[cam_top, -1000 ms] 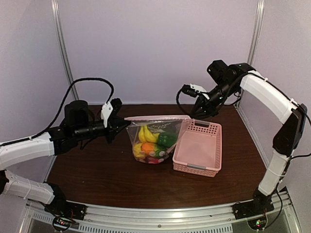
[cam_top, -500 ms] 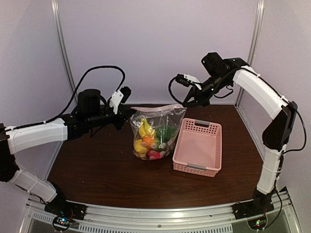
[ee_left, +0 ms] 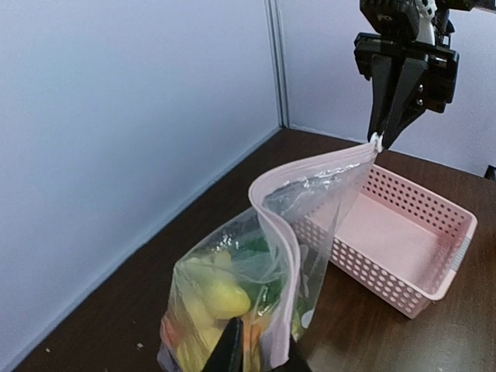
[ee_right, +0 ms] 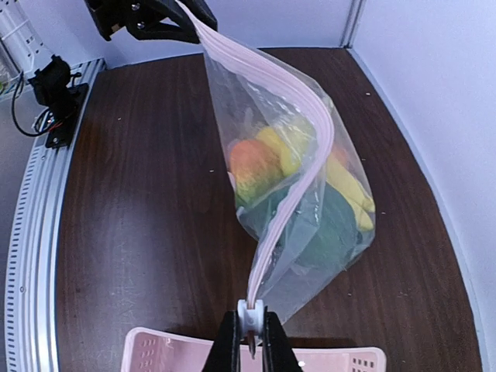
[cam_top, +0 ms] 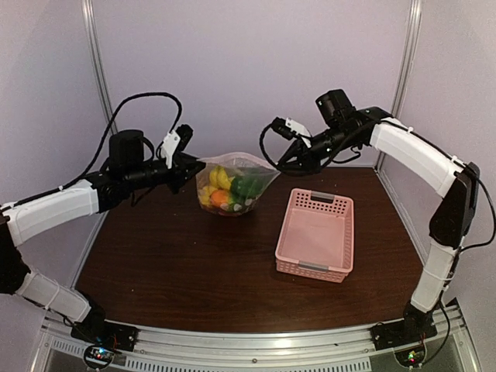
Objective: Place the food in the zip-top bag and seal the zipper
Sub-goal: Set the zipper food storage bag at the center of the board.
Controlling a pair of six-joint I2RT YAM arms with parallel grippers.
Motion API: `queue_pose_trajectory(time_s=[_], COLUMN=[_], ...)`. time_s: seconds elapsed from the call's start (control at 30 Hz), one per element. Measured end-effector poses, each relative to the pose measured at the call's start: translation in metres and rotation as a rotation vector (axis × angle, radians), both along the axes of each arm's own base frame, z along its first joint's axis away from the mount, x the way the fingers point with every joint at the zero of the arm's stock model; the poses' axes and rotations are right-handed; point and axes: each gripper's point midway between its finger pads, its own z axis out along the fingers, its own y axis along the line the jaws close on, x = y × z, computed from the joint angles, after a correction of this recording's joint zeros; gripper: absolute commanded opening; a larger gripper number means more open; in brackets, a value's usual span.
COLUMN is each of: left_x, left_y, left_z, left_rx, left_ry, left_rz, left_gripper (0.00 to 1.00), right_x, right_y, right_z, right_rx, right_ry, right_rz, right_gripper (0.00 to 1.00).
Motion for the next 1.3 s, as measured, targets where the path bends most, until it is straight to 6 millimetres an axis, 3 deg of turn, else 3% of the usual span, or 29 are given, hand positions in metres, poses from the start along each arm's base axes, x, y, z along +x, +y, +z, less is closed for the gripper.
queue_pose_trajectory(time_s=[0.1, 0.17, 0.2, 0.23, 0.3, 0.43, 0.53, 0.63, 0.7, 0.8, 0.87, 0.9, 0.97, 1.0, 1.03, 1.13, 1.3], left_x=[-0.034, -0.057, -0.069, -0.08, -0.098, -0.12, -0.122, -0.11, -0.092, -0.055, -0.033, -0.022, -0.005, 0.001, 0.006, 0.011, -0.008], left_y=[0.009, 0.017, 0.021, 0.024, 0.029, 0.04, 0.05, 0.06, 0.067, 0.078, 0.083, 0.086, 0.092, 0.093, 0.096, 0.098, 0.08], left_z=[-0.046, -0.072, -0.081, -0.087, -0.085, -0.064, -0.056, -0.057, -0.056, -0.048, -0.039, -0.034, -0.023, -0.018, -0.013, 0.0, 0.003], left_rx=[0.015, 0.027, 0.033, 0.037, 0.038, 0.034, 0.048, 0.075, 0.104, 0.15, 0.17, 0.175, 0.178, 0.175, 0.171, 0.136, 0.121], left_ry=[0.119, 0.202, 0.235, 0.269, 0.292, 0.249, 0.205, 0.185, 0.178, 0.171, 0.16, 0.151, 0.138, 0.134, 0.129, 0.121, 0.105], left_rz=[-0.044, -0.062, -0.075, -0.088, -0.116, -0.134, -0.092, -0.002, 0.09, 0.25, 0.344, 0.39, 0.469, 0.493, 0.523, 0.557, 0.402], left_gripper=[0.22, 0.33, 0.36, 0.4, 0.46, 0.59, 0.65, 0.72, 0.76, 0.83, 0.96, 0.97, 0.98, 0.98, 0.98, 0.95, 0.68], right_x=[-0.042, -0.071, -0.087, -0.102, -0.123, -0.144, -0.15, -0.145, -0.129, -0.085, -0.061, -0.047, -0.024, -0.015, -0.001, 0.001, -0.002], right_y=[0.018, 0.03, 0.033, 0.035, 0.031, 0.008, -0.005, -0.015, -0.024, -0.048, -0.07, -0.083, -0.108, -0.121, -0.157, -0.166, -0.183], right_z=[-0.035, -0.06, -0.074, -0.086, -0.104, -0.126, -0.121, -0.101, -0.08, -0.047, -0.031, -0.022, -0.007, 0.0, 0.019, 0.029, 0.03], right_rx=[-0.028, -0.065, -0.091, -0.119, -0.161, -0.232, -0.25, -0.224, -0.182, -0.106, -0.074, -0.05, -0.001, 0.024, 0.094, 0.135, 0.187], right_ry=[0.067, 0.114, 0.142, 0.171, 0.221, 0.278, 0.292, 0.267, 0.232, 0.154, 0.116, 0.095, 0.055, 0.034, -0.025, -0.054, -0.071], right_rz=[0.092, 0.173, 0.216, 0.256, 0.306, 0.354, 0.357, 0.32, 0.251, 0.063, -0.051, -0.126, -0.266, -0.334, -0.518, -0.574, -0.66], right_gripper=[0.07, 0.11, 0.17, 0.3, 0.49, 0.55, 0.58, 0.63, 0.69, 0.74, 0.87, 0.96, 1.0, 1.0, 1.0, 1.0, 1.0])
